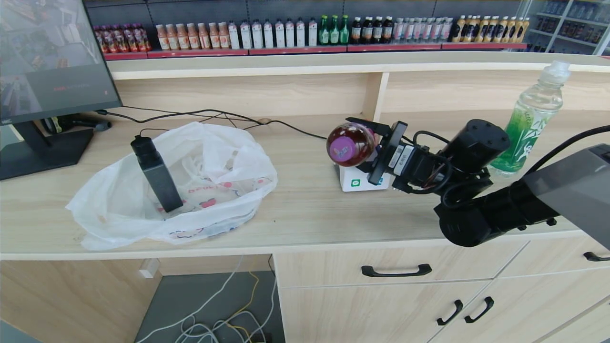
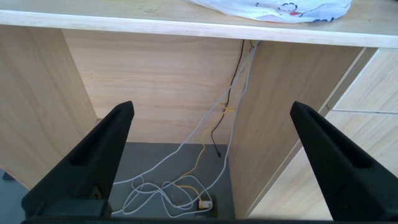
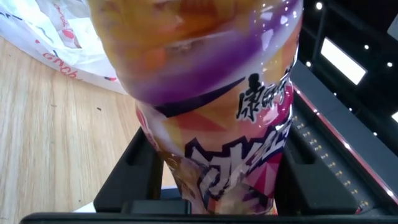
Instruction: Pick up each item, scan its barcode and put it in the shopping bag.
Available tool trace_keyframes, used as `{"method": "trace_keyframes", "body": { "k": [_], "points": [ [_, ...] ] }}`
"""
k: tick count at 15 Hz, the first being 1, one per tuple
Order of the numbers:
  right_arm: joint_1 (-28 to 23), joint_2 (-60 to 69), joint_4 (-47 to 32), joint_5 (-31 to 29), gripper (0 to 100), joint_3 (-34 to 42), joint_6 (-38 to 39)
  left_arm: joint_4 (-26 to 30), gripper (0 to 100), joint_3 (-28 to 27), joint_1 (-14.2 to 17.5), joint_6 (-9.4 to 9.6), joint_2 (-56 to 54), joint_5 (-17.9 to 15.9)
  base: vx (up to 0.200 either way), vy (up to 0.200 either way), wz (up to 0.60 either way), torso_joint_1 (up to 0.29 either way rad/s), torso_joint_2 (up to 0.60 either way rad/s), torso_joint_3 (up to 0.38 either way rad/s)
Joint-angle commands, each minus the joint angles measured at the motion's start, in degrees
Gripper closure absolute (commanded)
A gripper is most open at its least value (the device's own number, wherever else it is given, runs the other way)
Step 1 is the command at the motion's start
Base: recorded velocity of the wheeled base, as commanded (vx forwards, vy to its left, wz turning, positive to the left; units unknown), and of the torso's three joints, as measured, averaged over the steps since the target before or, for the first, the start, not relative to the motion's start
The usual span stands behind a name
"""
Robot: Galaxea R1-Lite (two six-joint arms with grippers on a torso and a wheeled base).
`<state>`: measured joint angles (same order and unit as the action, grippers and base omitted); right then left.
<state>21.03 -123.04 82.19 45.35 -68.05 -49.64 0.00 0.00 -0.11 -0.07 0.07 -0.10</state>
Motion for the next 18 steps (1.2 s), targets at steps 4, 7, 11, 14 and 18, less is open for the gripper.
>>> {"method": "trace_keyframes", "body": {
  "k": [4, 7, 11, 14, 18],
  "points": [
    [0.0, -0.1, 1.1, 0.0, 100, 0.2, 0.7, 0.0, 0, 0.0, 0.0, -0.01, 0.0, 0.0, 0.000, 0.000, 0.00, 0.000, 0.00, 0.000],
    [0.0, 0.0, 1.1, -0.1, 100, 0.1, 0.8, 0.0, 0, 0.0, 0.0, -0.01, 0.0, 0.0, 0.000, 0.000, 0.00, 0.000, 0.00, 0.000],
    [0.1, 0.3, 1.1, -0.3, 100, 0.2, 0.8, 0.0, 0, 0.0, 0.0, -0.01, 0.0, 0.0, 0.000, 0.000, 0.00, 0.000, 0.00, 0.000],
    [0.0, 0.8, 1.1, -0.8, 100, 0.2, 0.9, 0.0, 0, 0.0, 0.0, -0.01, 0.0, 0.0, 0.000, 0.000, 0.00, 0.000, 0.00, 0.000],
    [0.2, 0.9, 1.2, -2.0, 100, 0.6, 1.1, 0.0, 0, 0.0, 0.0, -0.01, 0.0, 0.0, 0.000, 0.000, 0.00, 0.000, 0.00, 0.000]
  ]
}}
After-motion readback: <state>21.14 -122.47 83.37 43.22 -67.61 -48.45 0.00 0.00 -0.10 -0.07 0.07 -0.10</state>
